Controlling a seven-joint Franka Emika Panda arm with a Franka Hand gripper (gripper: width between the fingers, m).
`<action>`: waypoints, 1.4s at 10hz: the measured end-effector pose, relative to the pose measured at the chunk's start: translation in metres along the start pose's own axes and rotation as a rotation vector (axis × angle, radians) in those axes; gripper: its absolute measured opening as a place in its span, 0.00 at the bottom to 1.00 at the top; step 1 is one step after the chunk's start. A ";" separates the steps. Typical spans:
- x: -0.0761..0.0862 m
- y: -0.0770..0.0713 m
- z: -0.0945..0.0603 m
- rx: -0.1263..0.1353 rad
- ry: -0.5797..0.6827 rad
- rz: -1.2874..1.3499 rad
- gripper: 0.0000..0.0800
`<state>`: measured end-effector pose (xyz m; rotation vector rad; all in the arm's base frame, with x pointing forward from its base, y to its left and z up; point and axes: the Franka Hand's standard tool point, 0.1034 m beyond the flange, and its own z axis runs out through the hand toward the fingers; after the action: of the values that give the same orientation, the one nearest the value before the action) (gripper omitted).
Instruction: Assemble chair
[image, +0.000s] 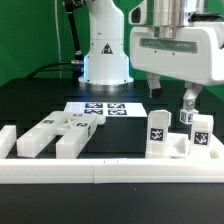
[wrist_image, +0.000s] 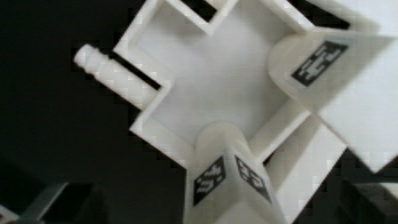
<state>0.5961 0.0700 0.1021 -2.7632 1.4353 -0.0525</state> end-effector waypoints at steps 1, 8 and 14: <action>0.000 0.000 0.000 -0.002 0.000 -0.116 0.81; 0.010 0.008 0.002 -0.006 0.016 -0.665 0.81; 0.012 0.026 0.022 -0.016 0.065 -0.838 0.81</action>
Offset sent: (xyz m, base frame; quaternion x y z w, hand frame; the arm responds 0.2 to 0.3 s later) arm 0.0000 0.0000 0.0000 0.0000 0.0000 -0.1938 0.9810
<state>0.5831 0.0453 0.0794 -3.1641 0.1924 -0.1446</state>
